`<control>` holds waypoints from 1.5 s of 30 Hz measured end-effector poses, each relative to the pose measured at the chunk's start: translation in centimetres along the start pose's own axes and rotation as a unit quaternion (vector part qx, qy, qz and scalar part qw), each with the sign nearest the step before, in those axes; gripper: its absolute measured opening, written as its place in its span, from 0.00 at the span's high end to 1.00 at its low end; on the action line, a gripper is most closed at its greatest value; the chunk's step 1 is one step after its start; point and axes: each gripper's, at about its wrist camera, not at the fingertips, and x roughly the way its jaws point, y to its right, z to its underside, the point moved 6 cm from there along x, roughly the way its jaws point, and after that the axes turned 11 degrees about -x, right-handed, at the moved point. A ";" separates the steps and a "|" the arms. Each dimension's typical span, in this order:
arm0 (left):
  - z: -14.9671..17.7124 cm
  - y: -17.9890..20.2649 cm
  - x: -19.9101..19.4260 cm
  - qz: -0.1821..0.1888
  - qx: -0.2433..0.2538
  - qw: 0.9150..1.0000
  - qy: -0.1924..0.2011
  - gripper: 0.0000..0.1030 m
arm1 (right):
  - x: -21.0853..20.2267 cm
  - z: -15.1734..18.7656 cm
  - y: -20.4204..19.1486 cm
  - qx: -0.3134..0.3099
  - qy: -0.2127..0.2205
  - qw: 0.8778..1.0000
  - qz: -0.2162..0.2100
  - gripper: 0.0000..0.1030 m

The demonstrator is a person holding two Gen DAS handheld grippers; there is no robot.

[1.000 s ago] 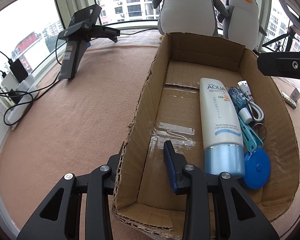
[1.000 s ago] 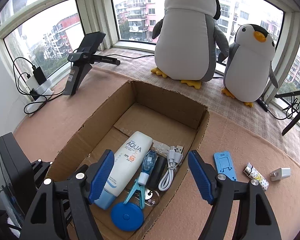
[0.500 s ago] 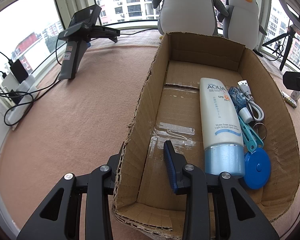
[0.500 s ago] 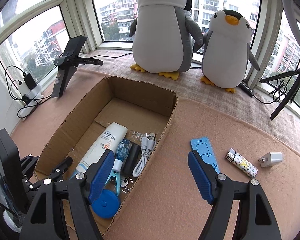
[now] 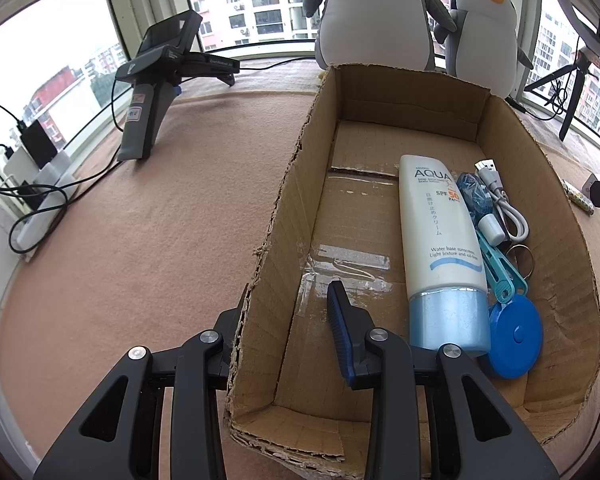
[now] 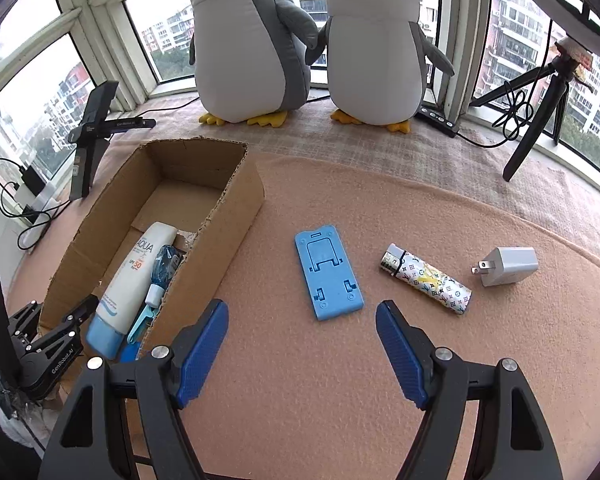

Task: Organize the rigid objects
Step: 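Move the right gripper to the blue phone stand and grasp it, then carry the blue phone stand into the box and open the right gripper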

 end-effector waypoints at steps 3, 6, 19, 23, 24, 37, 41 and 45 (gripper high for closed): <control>0.0 0.0 0.0 0.000 0.000 1.000 0.000 0.69 | 0.6 0.0 0.4 -0.001 -0.005 1.000 -0.007 0.30; 0.0 0.0 0.0 0.000 0.000 1.000 0.000 0.69 | 1.1 -0.2 0.3 -0.014 -0.009 1.000 -0.013 0.30; 0.0 0.0 0.0 0.000 0.000 1.000 0.000 0.69 | 6.0 -0.9 0.7 -0.063 -0.077 0.995 -0.007 0.46; 0.0 0.0 0.0 0.000 0.000 1.000 0.000 0.69 | 6.9 -1.1 1.2 -0.068 -0.088 0.994 0.001 0.48; 0.0 0.0 0.0 0.000 0.000 1.000 0.000 0.69 | 7.1 -1.2 1.3 -0.070 -0.090 0.994 0.004 0.49; 0.0 0.0 0.0 0.000 0.000 1.000 0.000 0.69 | 7.7 -2.1 1.2 -0.090 -0.094 0.991 0.021 0.67; 0.0 0.0 0.0 0.000 0.000 1.000 0.001 0.69 | 7.4 -1.6 1.1 -0.082 -0.089 0.992 0.020 0.68; 0.0 0.0 0.0 0.000 0.000 1.000 0.000 0.69 | 6.6 -0.6 0.7 -0.071 -0.079 0.994 0.018 0.68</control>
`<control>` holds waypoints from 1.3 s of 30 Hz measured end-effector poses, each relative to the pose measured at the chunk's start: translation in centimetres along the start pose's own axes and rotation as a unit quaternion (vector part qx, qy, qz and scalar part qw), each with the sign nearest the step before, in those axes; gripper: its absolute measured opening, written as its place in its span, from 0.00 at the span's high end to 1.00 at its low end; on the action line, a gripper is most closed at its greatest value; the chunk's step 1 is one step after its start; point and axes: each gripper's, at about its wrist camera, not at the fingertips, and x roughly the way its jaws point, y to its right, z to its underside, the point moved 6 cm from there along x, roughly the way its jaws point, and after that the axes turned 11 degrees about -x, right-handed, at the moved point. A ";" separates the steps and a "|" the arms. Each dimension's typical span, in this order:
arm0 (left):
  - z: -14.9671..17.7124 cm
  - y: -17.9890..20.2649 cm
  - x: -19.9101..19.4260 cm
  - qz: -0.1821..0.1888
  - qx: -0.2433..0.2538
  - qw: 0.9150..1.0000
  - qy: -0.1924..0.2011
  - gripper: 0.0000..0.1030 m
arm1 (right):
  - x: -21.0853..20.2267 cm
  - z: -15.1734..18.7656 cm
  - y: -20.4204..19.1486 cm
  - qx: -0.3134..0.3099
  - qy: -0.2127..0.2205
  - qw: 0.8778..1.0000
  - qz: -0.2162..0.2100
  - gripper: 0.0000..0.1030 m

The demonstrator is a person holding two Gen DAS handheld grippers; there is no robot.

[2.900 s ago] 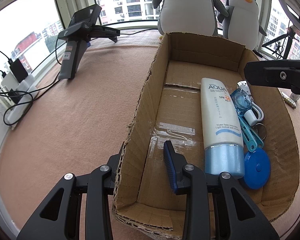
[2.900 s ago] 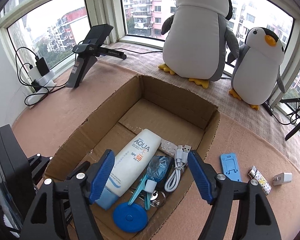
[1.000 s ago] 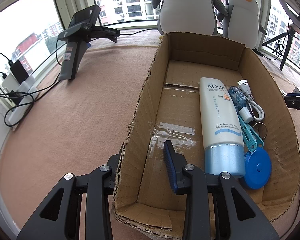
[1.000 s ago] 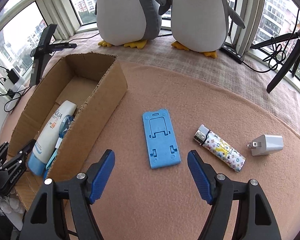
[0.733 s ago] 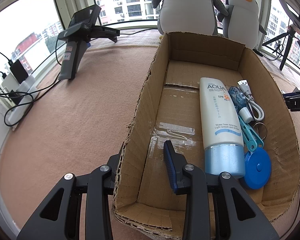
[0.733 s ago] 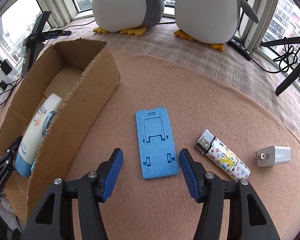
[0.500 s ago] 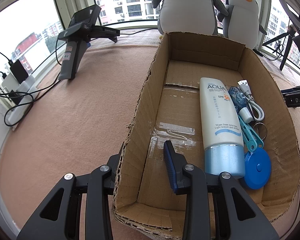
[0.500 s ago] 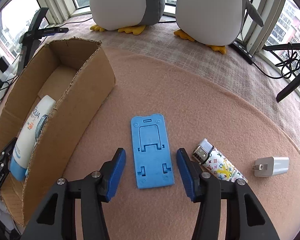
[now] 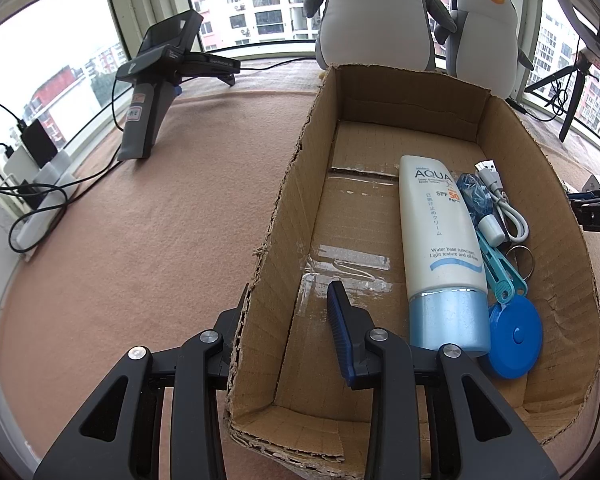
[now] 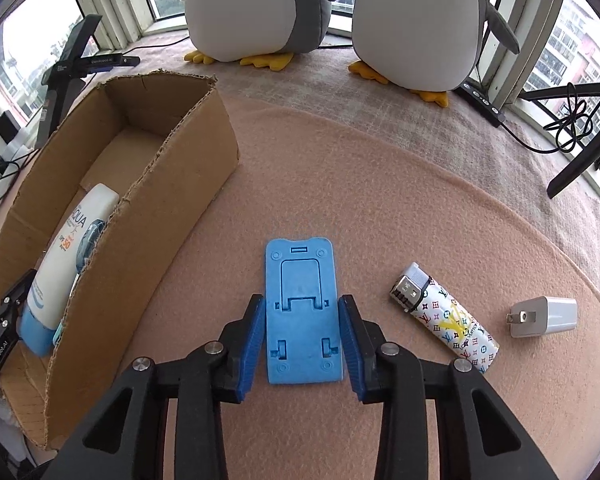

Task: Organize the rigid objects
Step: 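Carry the blue phone stand into the box and open the right gripper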

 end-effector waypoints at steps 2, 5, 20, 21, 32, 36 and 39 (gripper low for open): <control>0.0 0.0 0.0 0.000 0.000 1.000 0.000 0.69 | -0.4 0.6 -0.3 0.010 0.005 1.000 -0.005 0.68; 0.0 0.0 0.0 0.000 0.000 1.000 0.000 0.69 | -1.1 1.4 -0.8 0.019 0.013 1.000 -0.011 0.68; 0.0 0.0 0.0 0.000 0.000 1.000 0.000 0.69 | -6.9 1.2 -2.3 0.021 0.070 0.997 -0.010 0.68; 0.1 0.0 0.0 0.000 0.000 1.000 0.000 0.69 | -7.5 0.7 -2.7 0.017 0.077 0.997 -0.013 0.68; 0.1 0.0 0.0 0.000 0.000 1.000 0.000 0.69 | -9.2 -4.2 -9.4 -0.045 0.116 0.991 -0.048 0.68; 0.1 0.0 0.0 0.000 0.000 1.000 0.000 0.69 | -8.1 -5.3 -11.3 -0.064 0.111 0.990 -0.051 0.68; 0.1 0.0 0.0 0.000 0.000 1.000 0.000 0.69 | -7.3 -5.9 -12.0 -0.065 0.108 0.990 -0.058 0.68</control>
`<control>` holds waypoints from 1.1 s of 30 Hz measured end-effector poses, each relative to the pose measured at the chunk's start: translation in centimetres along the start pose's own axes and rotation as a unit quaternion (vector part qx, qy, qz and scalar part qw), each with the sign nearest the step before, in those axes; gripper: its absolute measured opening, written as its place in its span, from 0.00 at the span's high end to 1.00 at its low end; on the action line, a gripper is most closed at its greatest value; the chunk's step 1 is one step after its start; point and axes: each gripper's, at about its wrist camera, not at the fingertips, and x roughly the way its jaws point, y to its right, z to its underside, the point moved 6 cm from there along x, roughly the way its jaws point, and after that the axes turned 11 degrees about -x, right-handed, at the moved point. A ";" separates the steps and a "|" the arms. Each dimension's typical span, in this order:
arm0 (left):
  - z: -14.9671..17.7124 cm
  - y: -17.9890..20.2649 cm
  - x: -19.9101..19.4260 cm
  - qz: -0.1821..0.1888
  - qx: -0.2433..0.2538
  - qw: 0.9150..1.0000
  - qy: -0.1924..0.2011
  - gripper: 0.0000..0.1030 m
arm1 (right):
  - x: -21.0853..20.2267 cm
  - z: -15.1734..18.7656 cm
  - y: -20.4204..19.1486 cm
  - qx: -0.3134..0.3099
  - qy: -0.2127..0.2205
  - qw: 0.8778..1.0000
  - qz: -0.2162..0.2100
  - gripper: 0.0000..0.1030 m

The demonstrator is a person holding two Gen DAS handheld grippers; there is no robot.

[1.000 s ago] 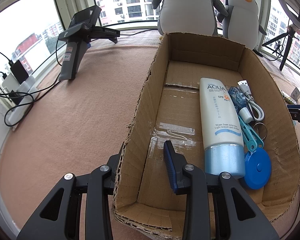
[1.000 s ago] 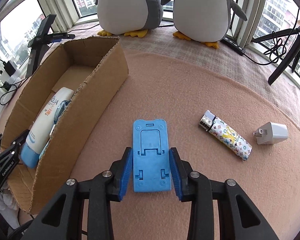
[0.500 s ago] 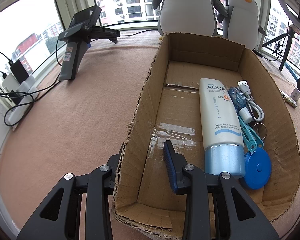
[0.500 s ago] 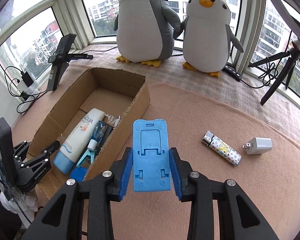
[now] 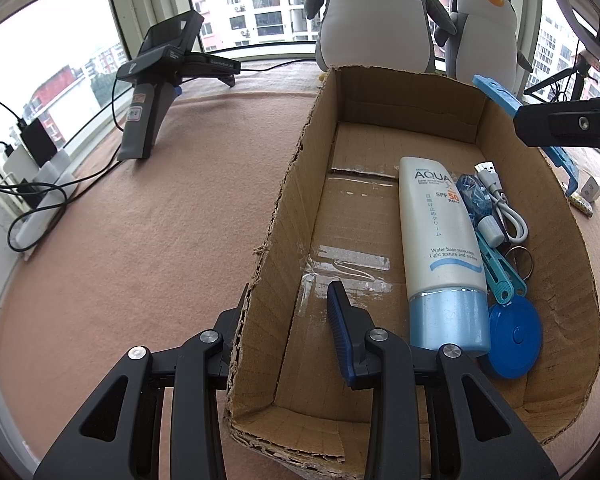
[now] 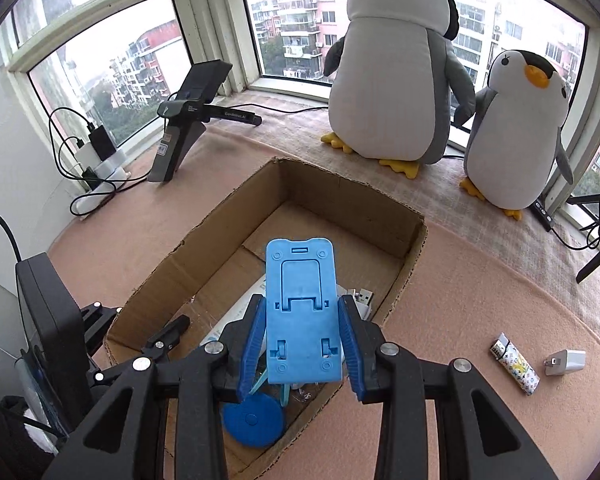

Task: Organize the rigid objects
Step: 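Carry the blue phone stand into the box and open the right gripper, then move the right gripper to the patterned lighter and grasp it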

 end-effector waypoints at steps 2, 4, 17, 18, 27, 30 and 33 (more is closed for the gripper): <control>0.0 0.0 0.0 0.000 0.000 1.000 0.000 0.69 | 0.5 -0.1 -0.1 0.001 -0.003 1.000 -0.003 0.68; 0.0 0.0 0.0 0.000 0.000 1.000 0.000 0.69 | 1.0 -0.3 -0.2 0.001 -0.006 1.000 -0.004 0.68; 0.0 0.0 0.0 0.000 0.000 1.000 0.000 0.69 | 2.0 -0.6 0.0 -0.005 -0.010 1.000 0.007 0.63; 0.0 0.0 0.0 0.000 0.000 1.000 0.000 0.69 | 1.9 -0.7 0.1 -0.005 -0.009 1.000 0.009 0.55; 0.0 0.0 0.0 0.000 0.000 1.000 0.000 0.69 | 1.7 -0.6 0.3 -0.010 -0.011 0.999 0.034 0.32; 0.0 0.0 0.0 0.000 0.000 1.000 0.000 0.69 | 1.7 -0.5 0.5 -0.008 -0.013 0.999 0.038 0.31; 0.0 0.0 0.0 0.000 0.000 1.000 0.000 0.69 | 1.5 -0.4 0.7 -0.009 -0.013 0.999 0.040 0.31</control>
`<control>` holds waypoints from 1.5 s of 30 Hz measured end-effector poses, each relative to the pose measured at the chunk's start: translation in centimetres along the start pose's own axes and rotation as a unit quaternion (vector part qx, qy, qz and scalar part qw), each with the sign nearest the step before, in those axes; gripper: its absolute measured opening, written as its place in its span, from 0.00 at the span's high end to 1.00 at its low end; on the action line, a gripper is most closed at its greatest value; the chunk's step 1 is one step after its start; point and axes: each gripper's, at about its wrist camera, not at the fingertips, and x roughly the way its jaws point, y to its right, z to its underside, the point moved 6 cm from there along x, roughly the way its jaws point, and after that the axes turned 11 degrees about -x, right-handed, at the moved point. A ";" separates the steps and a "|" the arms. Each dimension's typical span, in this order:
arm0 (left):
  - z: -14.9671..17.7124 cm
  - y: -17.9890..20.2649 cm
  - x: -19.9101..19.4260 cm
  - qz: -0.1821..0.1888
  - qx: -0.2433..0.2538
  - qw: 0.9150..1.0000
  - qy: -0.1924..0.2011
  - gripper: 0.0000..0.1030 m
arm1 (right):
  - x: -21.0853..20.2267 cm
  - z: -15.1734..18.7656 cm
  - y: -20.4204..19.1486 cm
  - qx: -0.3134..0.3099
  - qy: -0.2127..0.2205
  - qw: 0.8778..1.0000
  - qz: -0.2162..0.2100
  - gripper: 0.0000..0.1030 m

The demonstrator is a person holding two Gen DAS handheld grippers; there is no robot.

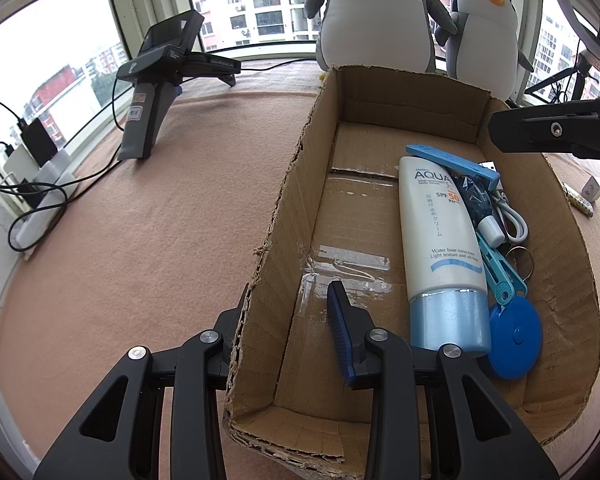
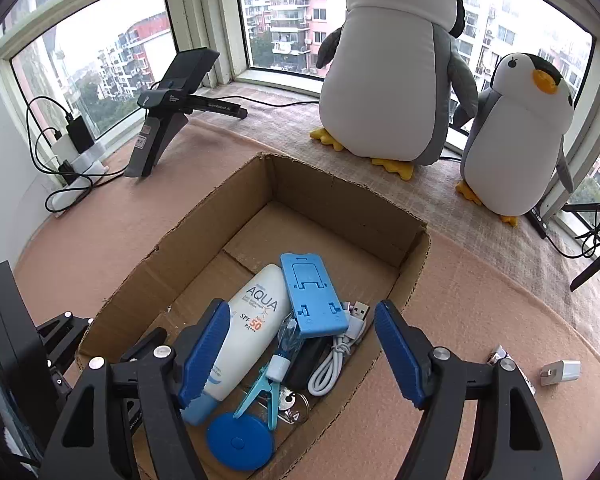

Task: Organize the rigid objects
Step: 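Move the right gripper to the patterned lighter and grasp it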

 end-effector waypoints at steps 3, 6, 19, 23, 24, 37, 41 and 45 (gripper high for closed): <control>0.0 0.0 0.0 0.000 0.000 1.000 0.000 0.69 | -0.2 0.2 0.2 0.001 0.001 1.000 0.004 0.30; 0.0 0.0 0.0 0.000 0.000 1.000 0.000 0.69 | -0.5 0.5 0.5 0.005 0.002 1.000 0.004 0.30; 0.0 0.0 0.0 0.000 0.000 1.000 0.000 0.69 | -1.5 2.7 3.2 0.035 0.001 0.999 0.006 0.30; 0.0 -0.1 0.0 -0.001 0.000 1.000 0.000 0.69 | -1.9 3.6 4.4 0.043 0.000 0.999 0.010 0.30; 0.0 -0.1 0.0 0.000 0.000 1.000 0.000 0.69 | -2.0 3.9 4.7 0.046 -0.001 0.999 0.011 0.30; -0.1 -0.2 0.1 -0.001 0.001 1.000 0.001 0.69 | -3.9 9.1 10.2 0.087 -0.015 0.996 0.008 0.30; -0.2 -0.3 0.1 -0.001 0.002 1.000 0.001 0.69 | -4.2 11.1 13.0 0.116 -0.025 0.993 0.003 0.30; -0.2 -0.3 0.1 -0.001 0.002 1.000 0.001 0.69 | -3.9 12.6 15.2 0.134 -0.033 0.990 -0.002 0.30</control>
